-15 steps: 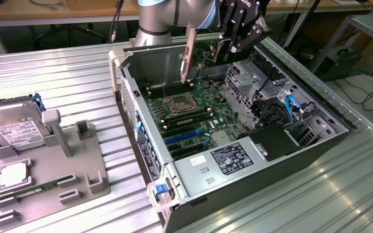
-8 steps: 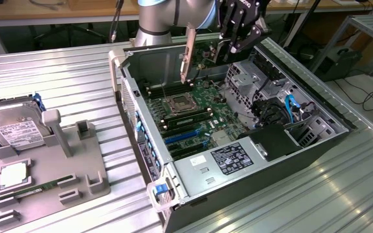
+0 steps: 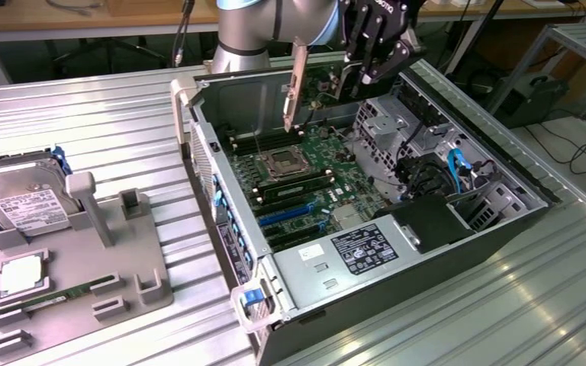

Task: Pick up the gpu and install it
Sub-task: 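Insert the gpu into the slot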

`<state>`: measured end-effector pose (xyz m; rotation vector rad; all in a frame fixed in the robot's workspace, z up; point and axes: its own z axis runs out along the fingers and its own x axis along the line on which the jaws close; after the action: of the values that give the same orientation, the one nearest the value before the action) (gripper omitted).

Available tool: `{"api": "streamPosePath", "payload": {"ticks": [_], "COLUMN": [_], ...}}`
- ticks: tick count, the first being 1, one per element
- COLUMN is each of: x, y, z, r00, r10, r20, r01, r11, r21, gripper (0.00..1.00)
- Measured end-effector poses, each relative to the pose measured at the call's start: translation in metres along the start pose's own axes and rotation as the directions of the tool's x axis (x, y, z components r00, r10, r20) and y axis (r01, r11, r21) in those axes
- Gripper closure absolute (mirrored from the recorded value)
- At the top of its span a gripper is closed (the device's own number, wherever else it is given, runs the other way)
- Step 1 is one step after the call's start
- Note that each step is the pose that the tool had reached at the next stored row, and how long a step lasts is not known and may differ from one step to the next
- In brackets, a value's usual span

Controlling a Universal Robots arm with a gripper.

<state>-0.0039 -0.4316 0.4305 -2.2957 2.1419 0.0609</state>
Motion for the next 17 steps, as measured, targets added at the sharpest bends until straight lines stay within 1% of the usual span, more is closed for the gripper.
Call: {"api": "streamPosePath", "payload": {"ticks": [7,11,14,17], "x": [0.000,0.000,0.000,0.000], "y": [0.0000,-0.0001,0.0002,0.0008], "z": [0.0012,0.0035,0.0064,0.0110], "r00": [1.0000,1.0000,1.0000,0.9998], "r10": [0.000,0.000,0.002,0.022], "r20": [-0.0001,0.0005,0.0007,0.0018], "r01": [0.000,0.000,-0.002,-0.022], "r11": [1.0000,1.0000,1.0000,0.9998], "r21": [0.0000,0.0000,0.0023,0.0037], "gripper": [0.73,0.73,0.73,0.73]}}
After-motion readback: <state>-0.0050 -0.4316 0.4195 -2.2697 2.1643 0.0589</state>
